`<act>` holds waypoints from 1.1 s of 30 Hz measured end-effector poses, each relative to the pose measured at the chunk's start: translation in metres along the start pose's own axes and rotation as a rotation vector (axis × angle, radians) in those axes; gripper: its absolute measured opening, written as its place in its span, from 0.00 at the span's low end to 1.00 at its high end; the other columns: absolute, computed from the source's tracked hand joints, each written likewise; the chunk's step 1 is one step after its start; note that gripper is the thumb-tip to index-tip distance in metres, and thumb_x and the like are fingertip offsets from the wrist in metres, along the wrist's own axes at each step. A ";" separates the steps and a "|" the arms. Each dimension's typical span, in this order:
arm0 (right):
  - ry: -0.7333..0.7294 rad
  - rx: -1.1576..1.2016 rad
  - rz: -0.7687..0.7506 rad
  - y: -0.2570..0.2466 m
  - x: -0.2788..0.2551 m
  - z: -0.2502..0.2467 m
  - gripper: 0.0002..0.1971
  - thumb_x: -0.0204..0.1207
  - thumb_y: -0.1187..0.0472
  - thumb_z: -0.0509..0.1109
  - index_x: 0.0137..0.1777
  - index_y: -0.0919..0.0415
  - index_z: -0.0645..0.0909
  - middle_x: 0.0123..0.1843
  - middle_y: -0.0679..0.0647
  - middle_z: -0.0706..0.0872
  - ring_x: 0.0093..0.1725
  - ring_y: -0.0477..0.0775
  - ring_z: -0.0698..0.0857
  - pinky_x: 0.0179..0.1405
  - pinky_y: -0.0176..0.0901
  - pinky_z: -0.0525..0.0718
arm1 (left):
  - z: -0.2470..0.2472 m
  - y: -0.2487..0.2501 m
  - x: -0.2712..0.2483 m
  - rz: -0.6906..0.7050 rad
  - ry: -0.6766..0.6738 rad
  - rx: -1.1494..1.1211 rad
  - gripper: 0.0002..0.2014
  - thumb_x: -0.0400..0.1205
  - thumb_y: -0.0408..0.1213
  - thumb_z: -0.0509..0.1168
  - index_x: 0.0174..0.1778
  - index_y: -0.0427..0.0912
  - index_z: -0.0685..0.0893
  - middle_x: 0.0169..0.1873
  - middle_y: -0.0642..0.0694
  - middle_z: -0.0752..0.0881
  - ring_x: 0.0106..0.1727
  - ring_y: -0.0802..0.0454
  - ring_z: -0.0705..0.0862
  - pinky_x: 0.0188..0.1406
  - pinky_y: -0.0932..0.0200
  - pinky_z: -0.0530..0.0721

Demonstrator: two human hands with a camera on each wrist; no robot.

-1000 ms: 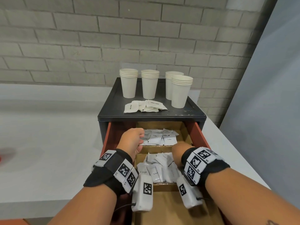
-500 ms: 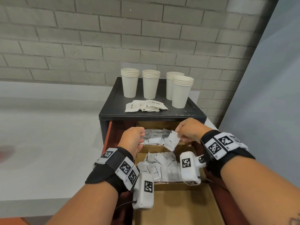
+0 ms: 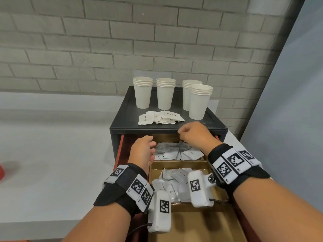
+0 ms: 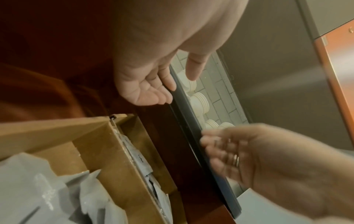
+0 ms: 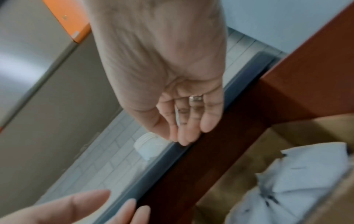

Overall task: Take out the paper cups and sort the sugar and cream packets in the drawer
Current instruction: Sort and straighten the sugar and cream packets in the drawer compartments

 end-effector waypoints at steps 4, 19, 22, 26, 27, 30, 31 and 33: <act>0.112 -0.091 -0.220 -0.043 0.011 -0.004 0.19 0.75 0.58 0.67 0.67 0.52 0.77 0.62 0.54 0.77 0.61 0.54 0.75 0.58 0.42 0.73 | -0.004 0.001 -0.001 0.066 -0.014 -0.071 0.18 0.85 0.42 0.57 0.70 0.42 0.76 0.57 0.45 0.82 0.50 0.52 0.80 0.46 0.60 0.78; -0.307 -0.698 -0.382 -0.067 0.074 0.048 0.40 0.67 0.25 0.60 0.79 0.34 0.56 0.78 0.55 0.67 0.76 0.64 0.67 0.73 0.64 0.62 | -0.013 0.003 0.004 0.078 0.037 -0.230 0.21 0.85 0.49 0.54 0.71 0.45 0.75 0.64 0.43 0.80 0.63 0.48 0.77 0.56 0.53 0.73; -0.240 -0.546 -0.473 -0.065 0.071 0.046 0.30 0.73 0.33 0.62 0.75 0.40 0.69 0.71 0.54 0.74 0.70 0.61 0.73 0.70 0.60 0.69 | -0.012 0.001 0.007 0.054 0.027 -0.274 0.22 0.85 0.49 0.54 0.72 0.45 0.72 0.64 0.42 0.79 0.64 0.46 0.76 0.58 0.51 0.74; -0.193 -0.321 -0.560 -0.058 0.064 0.039 0.19 0.79 0.52 0.66 0.70 0.49 0.78 0.70 0.53 0.78 0.69 0.55 0.75 0.72 0.53 0.69 | 0.000 -0.001 0.010 -0.107 -0.122 -0.493 0.29 0.84 0.54 0.55 0.78 0.42 0.66 0.73 0.37 0.73 0.74 0.40 0.71 0.63 0.46 0.72; -0.186 -0.296 -0.583 -0.056 0.061 0.038 0.18 0.80 0.54 0.66 0.69 0.50 0.80 0.70 0.52 0.79 0.70 0.54 0.75 0.73 0.53 0.68 | 0.003 0.001 0.011 -0.146 -0.153 -0.556 0.31 0.83 0.56 0.55 0.78 0.41 0.65 0.74 0.36 0.72 0.75 0.38 0.69 0.66 0.45 0.71; -0.174 -0.262 -0.576 -0.053 0.052 0.035 0.15 0.81 0.55 0.64 0.67 0.48 0.81 0.73 0.49 0.77 0.76 0.50 0.68 0.78 0.62 0.52 | 0.004 0.012 0.017 -0.163 -0.154 -0.612 0.32 0.81 0.59 0.56 0.74 0.37 0.69 0.69 0.34 0.74 0.74 0.37 0.70 0.70 0.44 0.70; -0.178 -0.248 -0.559 -0.051 0.050 0.034 0.15 0.81 0.55 0.64 0.66 0.47 0.82 0.74 0.48 0.76 0.78 0.49 0.66 0.77 0.63 0.47 | 0.003 0.016 0.020 -0.148 -0.136 -0.594 0.31 0.81 0.58 0.58 0.71 0.36 0.71 0.64 0.34 0.77 0.71 0.38 0.73 0.70 0.45 0.71; -0.187 -0.236 -0.534 -0.050 0.048 0.032 0.15 0.81 0.55 0.64 0.66 0.47 0.82 0.76 0.46 0.75 0.80 0.48 0.62 0.77 0.65 0.42 | 0.000 0.021 0.024 -0.130 -0.096 -0.548 0.25 0.82 0.51 0.61 0.68 0.35 0.74 0.52 0.36 0.81 0.58 0.41 0.81 0.62 0.48 0.79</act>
Point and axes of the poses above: each hand's wrist, its own x-axis towards the middle knuckle, its own z-axis out of the palm, y = z × x, the point moved 5 cm from there along x, towards the middle knuckle
